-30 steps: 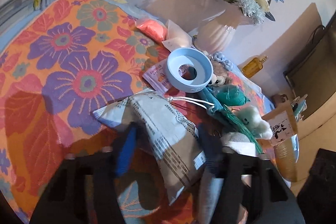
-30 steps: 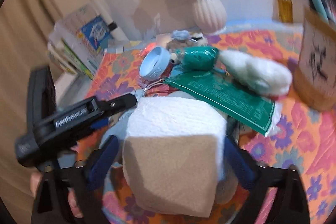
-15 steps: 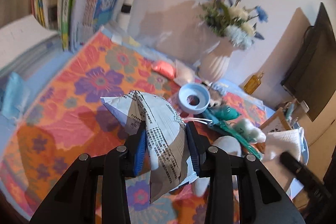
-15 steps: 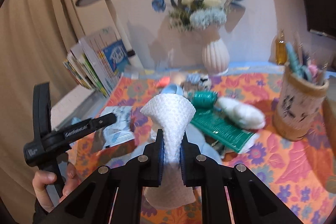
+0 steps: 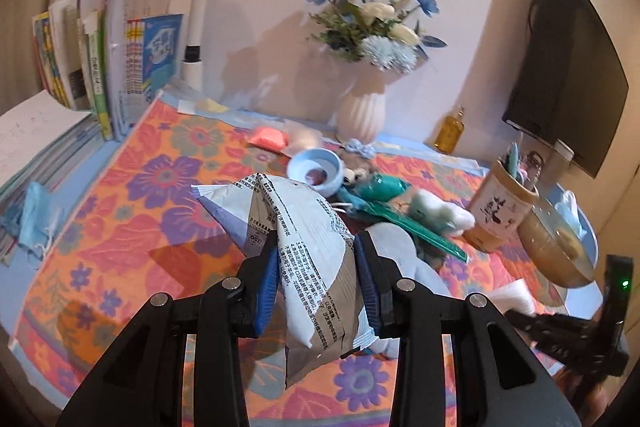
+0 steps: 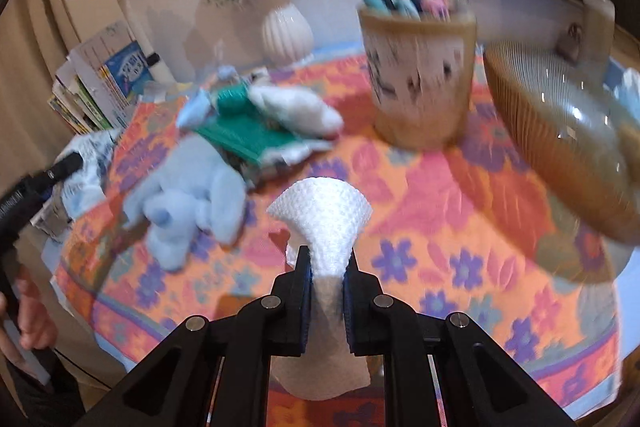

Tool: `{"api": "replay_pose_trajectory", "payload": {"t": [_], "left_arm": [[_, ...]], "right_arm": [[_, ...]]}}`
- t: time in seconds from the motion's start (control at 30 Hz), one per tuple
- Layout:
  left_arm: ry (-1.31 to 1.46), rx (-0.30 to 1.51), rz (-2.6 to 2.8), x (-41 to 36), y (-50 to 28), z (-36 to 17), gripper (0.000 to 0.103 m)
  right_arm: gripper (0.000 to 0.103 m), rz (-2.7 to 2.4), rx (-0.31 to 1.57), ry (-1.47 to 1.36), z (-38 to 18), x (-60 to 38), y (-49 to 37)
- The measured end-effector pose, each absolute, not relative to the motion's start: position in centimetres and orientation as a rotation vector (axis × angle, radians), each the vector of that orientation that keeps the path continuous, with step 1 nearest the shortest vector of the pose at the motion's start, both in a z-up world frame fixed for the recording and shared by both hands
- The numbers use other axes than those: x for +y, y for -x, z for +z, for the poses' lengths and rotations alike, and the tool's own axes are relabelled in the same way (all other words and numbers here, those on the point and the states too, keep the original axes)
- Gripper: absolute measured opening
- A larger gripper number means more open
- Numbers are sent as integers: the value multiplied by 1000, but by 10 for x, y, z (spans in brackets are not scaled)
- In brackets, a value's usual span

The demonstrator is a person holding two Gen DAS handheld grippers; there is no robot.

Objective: Organize soft objects
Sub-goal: 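Carry bag and towel onto the amber glass plate and open both tools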

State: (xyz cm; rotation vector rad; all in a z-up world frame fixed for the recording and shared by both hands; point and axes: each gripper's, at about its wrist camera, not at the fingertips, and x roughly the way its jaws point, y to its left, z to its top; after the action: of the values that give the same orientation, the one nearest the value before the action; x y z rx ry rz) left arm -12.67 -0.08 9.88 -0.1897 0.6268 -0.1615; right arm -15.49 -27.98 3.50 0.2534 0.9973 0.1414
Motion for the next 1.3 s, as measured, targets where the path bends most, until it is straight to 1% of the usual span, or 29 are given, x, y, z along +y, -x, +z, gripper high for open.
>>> {"api": "replay_pose_trajectory", "payload": {"t": [0.03, 0.07, 0.1, 0.13, 0.17, 0.2, 0.27, 0.33, 0.37, 0.4, 0.43, 0.47, 0.53, 0.6, 0.73, 0.87, 0.97, 1.03, 1.13, 1.27, 1.3], "left_arm": [[194, 627, -170, -2, 128, 98, 33], [200, 628, -179, -2, 129, 97, 33], [207, 631, -187, -1, 129, 97, 33], [208, 630, -188, -2, 130, 97, 33], [206, 629, -189, -2, 131, 97, 33], [202, 625, -191, -2, 132, 97, 33], [200, 620, -198, -2, 134, 98, 33], [200, 617, -205, -3, 135, 99, 33], [199, 617, -214, -6, 136, 100, 33], [197, 616, -222, -8, 136, 100, 33], [194, 614, -228, -10, 137, 101, 33], [188, 613, -236, -13, 137, 101, 33], [174, 617, -251, -22, 136, 103, 33], [163, 617, -279, -33, 135, 108, 33], [137, 588, -394, -69, 132, 133, 33], [163, 616, -594, -119, 109, 160, 33], [99, 573, -705, -170, 100, 187, 33], [74, 580, -820, -208, 89, 201, 33], [87, 654, -943, -258, 68, 207, 33], [-27, 666, -948, -321, 57, 197, 33], [-48, 676, -947, -333, 55, 191, 33]], "right_arm": [[16, 157, 1003, -261, 34, -280, 155], [22, 175, 1011, -264, 34, -275, 154], [40, 183, 1013, -263, 35, -272, 153], [56, 180, 1009, -260, 36, -269, 154], [83, 171, 994, -257, 38, -267, 157], [90, 172, 968, -257, 41, -262, 158], [90, 177, 955, -246, 42, -255, 156], [90, 129, 995, -188, 36, -247, 151], [89, 76, 1033, -122, 28, -242, 148], [75, 49, 1051, -81, 23, -239, 146], [59, 39, 1070, -50, 18, -237, 146], [37, 38, 1074, -25, 15, -236, 148], [6, 34, 1045, 15, 22, -233, 152], [5, -13, 994, 42, 38, -238, 155], [5, -75, 860, 2, 90, -277, 164], [5, -186, 740, -44, 145, -340, 172], [5, -292, 689, -118, 175, -393, 171], [6, -335, 681, -189, 184, -421, 170], [6, -381, 694, -313, 183, -465, 165], [6, -412, 782, -425, 157, -501, 158], [7, -421, 806, -455, 150, -506, 155]]}}
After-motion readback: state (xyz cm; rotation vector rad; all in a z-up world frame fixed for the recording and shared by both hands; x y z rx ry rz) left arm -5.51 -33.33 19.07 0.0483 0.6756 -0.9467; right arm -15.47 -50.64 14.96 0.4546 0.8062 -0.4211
